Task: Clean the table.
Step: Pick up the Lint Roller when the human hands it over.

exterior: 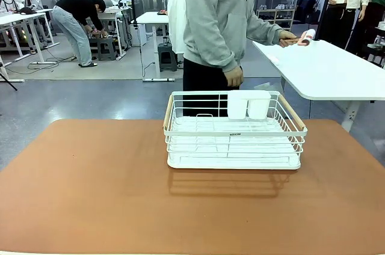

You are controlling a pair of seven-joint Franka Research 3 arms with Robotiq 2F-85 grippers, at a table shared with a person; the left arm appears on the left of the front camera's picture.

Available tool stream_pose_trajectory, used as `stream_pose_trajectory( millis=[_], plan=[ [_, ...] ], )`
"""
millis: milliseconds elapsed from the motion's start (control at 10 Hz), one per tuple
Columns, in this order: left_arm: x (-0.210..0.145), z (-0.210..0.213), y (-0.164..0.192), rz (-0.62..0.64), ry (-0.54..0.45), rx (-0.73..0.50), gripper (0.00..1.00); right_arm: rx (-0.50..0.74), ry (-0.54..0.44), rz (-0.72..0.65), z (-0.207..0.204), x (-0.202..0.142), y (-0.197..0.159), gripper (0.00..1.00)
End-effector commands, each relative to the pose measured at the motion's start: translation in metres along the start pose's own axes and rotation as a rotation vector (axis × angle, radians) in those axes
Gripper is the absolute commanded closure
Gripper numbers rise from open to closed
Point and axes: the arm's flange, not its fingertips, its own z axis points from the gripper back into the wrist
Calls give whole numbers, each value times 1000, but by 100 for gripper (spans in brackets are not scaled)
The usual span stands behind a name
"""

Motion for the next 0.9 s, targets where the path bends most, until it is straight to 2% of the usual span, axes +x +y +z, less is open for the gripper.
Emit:
stream_pose_trajectory(
  millis=[0,800],
  plan=[
    [-2,3,1,1,-4,-5,0,3,-5,5,3,0,2,0],
    [-2,3,1,1,-4,-5,0,3,-5,5,3,0,2,0]
  ],
)
